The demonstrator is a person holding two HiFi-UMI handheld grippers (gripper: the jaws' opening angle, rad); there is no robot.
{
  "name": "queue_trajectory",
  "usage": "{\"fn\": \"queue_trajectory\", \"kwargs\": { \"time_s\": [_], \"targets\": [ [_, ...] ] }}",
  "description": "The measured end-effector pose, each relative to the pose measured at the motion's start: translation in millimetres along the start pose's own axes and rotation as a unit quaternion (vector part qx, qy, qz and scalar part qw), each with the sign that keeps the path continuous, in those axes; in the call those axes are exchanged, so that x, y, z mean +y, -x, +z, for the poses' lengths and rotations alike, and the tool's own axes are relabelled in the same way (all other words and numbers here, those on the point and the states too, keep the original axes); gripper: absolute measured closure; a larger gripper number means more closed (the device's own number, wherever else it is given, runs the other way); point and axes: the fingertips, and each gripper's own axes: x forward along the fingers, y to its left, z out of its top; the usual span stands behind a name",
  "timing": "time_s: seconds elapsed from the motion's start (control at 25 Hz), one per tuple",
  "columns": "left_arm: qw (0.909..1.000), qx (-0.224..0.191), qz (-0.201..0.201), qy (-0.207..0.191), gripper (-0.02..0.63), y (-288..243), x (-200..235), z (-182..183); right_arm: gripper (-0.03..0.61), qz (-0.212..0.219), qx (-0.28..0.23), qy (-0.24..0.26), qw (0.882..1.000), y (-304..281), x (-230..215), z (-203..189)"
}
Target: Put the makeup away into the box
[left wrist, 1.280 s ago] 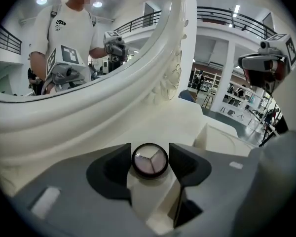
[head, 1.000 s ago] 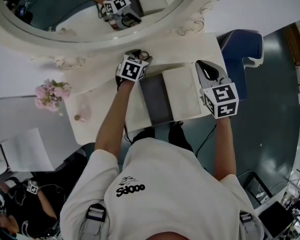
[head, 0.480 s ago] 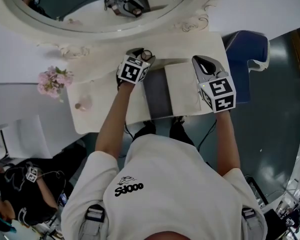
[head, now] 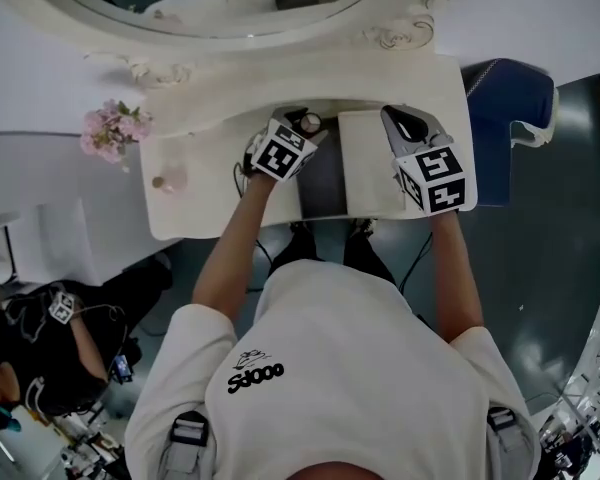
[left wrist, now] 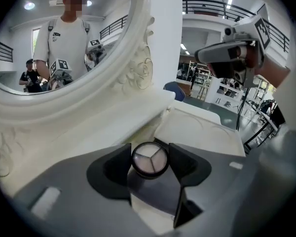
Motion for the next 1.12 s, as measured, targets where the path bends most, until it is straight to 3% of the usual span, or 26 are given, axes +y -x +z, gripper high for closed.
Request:
{"fn": "queue_trajectory", "kwargs": {
  "time_s": [0.28,0.56,0.72,1.12],
  "targets": [
    [0.9954,0.074,-0.033,-0.051,0.356,-29.1,-33.6,-34.6,0.577,-0.001,0.007,-0.01,1.0,7.3,-1.4,-17.1],
    [0.9787,0.137,-0.054,-0.143,0.356,-53.6,-42.0,-58.7,0.577,-0.006,0.018,-0.027,0.999,18.6,-7.5,-39.2],
    [0.9743,0.154,-0.062,-0.153,0.356,-56.7,-43.5,-60.5,0.577,-0.009,0.025,-0.04,0.999,20.9,-11.0,-52.3],
    [0.9732,0.158,-0.05,-0.159,0.353,-58.0,-43.3,-62.2,0.577,-0.005,0.024,-0.047,0.999,17.6,-7.5,-52.5]
  ]
}}
